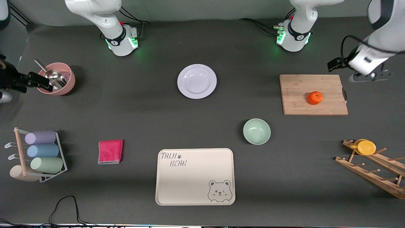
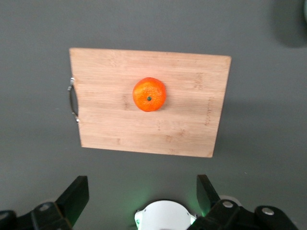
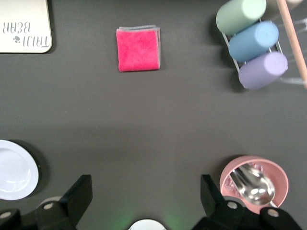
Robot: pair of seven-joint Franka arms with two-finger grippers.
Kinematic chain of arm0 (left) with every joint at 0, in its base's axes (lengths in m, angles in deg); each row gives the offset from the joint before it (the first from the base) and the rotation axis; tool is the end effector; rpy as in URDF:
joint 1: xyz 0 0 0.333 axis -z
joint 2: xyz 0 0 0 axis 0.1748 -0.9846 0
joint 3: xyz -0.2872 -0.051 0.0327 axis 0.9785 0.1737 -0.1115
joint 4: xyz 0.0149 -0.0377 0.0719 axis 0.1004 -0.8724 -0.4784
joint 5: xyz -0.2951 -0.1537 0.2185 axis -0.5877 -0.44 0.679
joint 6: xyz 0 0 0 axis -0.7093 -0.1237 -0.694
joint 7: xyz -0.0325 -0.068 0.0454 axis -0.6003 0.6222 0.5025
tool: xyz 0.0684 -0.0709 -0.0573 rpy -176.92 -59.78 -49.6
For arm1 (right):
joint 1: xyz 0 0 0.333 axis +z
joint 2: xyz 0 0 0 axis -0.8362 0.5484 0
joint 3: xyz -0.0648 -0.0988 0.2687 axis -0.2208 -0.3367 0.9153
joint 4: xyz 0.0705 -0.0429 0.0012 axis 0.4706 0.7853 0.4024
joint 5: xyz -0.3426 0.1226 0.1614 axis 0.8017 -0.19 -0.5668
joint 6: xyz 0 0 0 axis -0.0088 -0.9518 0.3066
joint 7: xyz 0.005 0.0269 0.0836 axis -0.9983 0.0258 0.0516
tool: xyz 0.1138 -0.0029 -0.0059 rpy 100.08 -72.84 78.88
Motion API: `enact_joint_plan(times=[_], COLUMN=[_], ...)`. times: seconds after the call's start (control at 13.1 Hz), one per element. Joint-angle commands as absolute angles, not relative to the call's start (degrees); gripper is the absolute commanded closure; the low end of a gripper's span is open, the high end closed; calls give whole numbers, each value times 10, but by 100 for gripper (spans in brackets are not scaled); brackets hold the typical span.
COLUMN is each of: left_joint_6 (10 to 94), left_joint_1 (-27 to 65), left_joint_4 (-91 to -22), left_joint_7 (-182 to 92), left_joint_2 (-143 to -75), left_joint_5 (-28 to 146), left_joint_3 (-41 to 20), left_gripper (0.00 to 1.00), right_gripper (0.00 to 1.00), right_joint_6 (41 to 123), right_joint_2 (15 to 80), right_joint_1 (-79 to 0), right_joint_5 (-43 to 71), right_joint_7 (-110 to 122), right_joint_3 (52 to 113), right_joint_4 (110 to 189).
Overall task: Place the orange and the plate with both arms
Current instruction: 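Lower the left gripper and grasp the orange on the board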
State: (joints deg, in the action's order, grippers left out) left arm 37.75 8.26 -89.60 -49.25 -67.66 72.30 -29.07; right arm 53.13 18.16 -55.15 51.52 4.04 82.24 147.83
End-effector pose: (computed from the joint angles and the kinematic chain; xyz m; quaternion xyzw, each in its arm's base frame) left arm 0.4402 0.0226 0.4027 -0.9916 -0.0266 0.1227 0.0318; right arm 0.5216 -0.0399 0.5846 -0.9991 0.0081 0.0425 0.0036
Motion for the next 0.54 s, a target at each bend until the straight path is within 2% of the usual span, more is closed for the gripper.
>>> enact_joint_plan(times=[0.0, 0.15, 0.46], left_joint_6=[449, 526, 673], left_joint_1=[66, 64, 47], left_joint_4=[-902, -934, -1017], left_joint_7=[-485, -486, -485], left_joint_2=[-767, -802, -833], left_joint_5=[731, 730, 730], left_joint_3=[-289, -290, -291], left_gripper=[0, 0, 0], right_gripper=[0, 0, 0], right_joint_6=[551, 550, 545], right_joint_2=[82, 63, 64], right_joint_1=[-544, -528, -530], right_joint_5=[510, 510, 467], right_joint_7=[0, -2, 8], right_joint_3=[827, 826, 815], right_joint_4=[1571, 1586, 1591])
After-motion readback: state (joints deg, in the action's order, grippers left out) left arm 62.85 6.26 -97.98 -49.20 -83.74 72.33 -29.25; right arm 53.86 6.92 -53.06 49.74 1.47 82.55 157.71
